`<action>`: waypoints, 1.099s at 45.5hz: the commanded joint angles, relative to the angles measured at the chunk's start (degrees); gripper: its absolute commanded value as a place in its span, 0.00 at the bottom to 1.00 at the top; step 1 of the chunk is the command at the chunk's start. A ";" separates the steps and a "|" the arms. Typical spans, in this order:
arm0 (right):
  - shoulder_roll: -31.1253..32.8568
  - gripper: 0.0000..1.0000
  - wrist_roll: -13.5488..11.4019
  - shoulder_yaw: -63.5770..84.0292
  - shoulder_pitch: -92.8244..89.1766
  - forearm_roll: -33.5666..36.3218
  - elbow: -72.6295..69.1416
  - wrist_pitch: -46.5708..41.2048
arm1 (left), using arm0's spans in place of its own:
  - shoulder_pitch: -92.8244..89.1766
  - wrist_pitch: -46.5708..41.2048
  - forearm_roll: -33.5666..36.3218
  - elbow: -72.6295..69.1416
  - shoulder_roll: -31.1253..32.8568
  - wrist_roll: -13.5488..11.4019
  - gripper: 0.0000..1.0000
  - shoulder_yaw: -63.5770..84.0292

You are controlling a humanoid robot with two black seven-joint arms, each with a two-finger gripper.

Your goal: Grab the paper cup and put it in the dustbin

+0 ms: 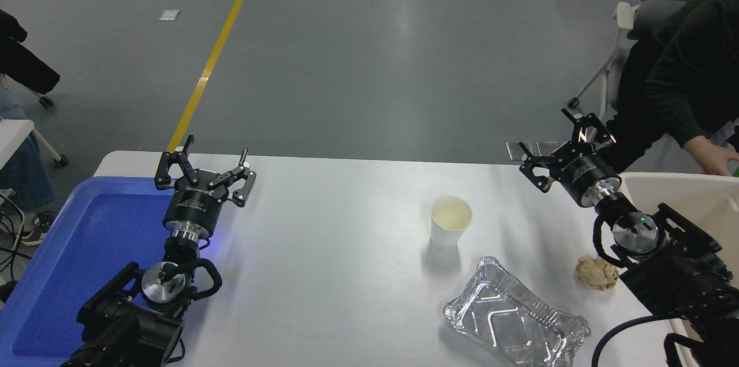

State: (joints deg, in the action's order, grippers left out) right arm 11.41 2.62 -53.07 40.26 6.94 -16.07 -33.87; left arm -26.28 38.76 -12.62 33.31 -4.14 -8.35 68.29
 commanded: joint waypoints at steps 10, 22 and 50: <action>-0.16 1.00 -0.07 0.60 -0.01 -0.18 -0.01 0.03 | 0.00 0.00 -0.04 0.00 0.01 0.00 0.99 0.00; 0.02 1.00 -0.25 6.57 3.33 -0.18 -0.54 -0.05 | 0.00 0.00 -0.04 0.00 0.01 0.00 0.99 0.00; 25.85 1.00 -0.86 30.21 17.73 -11.06 -26.10 0.39 | 0.00 0.00 -0.04 0.00 -0.07 0.00 0.99 0.00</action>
State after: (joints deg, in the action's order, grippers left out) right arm 26.02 1.89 -31.54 50.77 3.99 -29.89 -33.85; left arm -26.28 38.76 -12.67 33.30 -4.17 -8.36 68.29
